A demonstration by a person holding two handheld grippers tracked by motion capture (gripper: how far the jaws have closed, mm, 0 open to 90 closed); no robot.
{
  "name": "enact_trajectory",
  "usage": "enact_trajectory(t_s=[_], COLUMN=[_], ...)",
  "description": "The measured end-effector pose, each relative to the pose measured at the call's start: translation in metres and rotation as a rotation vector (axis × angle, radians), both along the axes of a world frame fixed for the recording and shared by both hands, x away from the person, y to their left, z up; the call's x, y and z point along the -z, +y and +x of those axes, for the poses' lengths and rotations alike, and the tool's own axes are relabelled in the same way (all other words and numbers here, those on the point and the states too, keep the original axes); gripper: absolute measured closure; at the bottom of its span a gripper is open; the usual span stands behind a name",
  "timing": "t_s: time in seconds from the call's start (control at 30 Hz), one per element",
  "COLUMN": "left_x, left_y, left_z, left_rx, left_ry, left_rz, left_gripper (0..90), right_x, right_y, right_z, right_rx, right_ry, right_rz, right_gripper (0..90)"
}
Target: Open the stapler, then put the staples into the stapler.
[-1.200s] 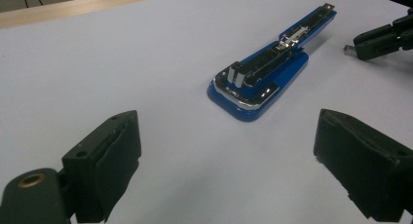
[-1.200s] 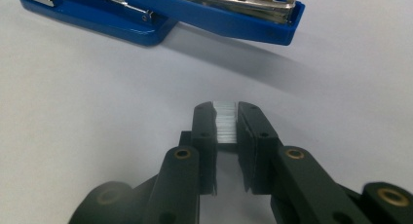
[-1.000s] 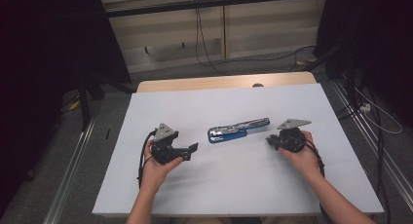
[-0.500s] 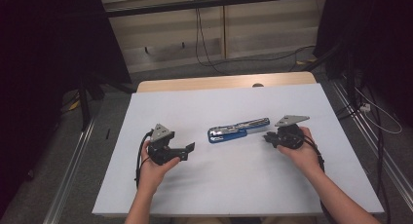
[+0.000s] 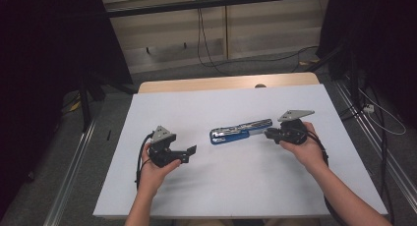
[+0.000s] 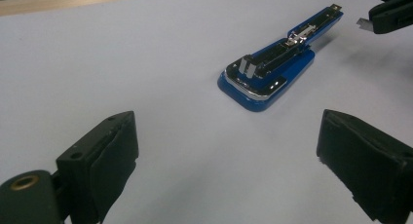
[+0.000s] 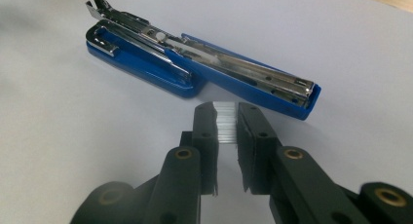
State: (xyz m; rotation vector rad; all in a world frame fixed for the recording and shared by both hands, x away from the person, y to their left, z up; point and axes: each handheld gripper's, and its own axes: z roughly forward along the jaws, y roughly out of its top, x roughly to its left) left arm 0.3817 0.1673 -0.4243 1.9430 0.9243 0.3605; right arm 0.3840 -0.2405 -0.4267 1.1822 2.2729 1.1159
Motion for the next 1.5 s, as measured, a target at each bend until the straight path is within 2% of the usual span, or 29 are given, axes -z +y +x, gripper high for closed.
enact_trajectory(t_s=[0.23,0.4,0.77,1.07,1.17,1.33,1.5], left_x=[0.001,0.003,0.001,0.0,0.0,-0.003,-0.004], left_y=[0.002,0.005,0.015,0.018,0.02,0.022,0.025], left_z=[-0.001,-0.002,-0.002,-0.002,-0.003,-0.005,-0.006], left_rx=[-0.005,-0.002,-0.023,-0.038,-0.039,-0.056,-0.06], left_ry=[0.002,0.007,-0.001,-0.002,-0.002,-0.01,-0.011], left_rz=[-0.017,-0.006,-0.038,-0.05,-0.042,-0.06,-0.056], left_gripper=[7.8,7.7,7.7,7.4,7.3,7.0,6.7], right_x=[-0.006,-0.012,-0.024,-0.032,-0.034,-0.037,-0.04], right_y=[0.005,0.011,0.029,0.034,0.035,0.036,0.037], right_z=[0.003,0.008,0.019,0.027,0.028,0.031,0.031], right_rx=[-0.02,-0.035,-0.081,-0.116,-0.124,-0.132,-0.139], right_ry=[-0.004,-0.014,-0.036,-0.057,-0.06,-0.061,-0.068], right_rz=[0.003,0.0,-0.001,-0.003,0.002,0.006,0.011], right_gripper=[79.0,79.0,79.1,79.0,79.0,79.0,79.0])
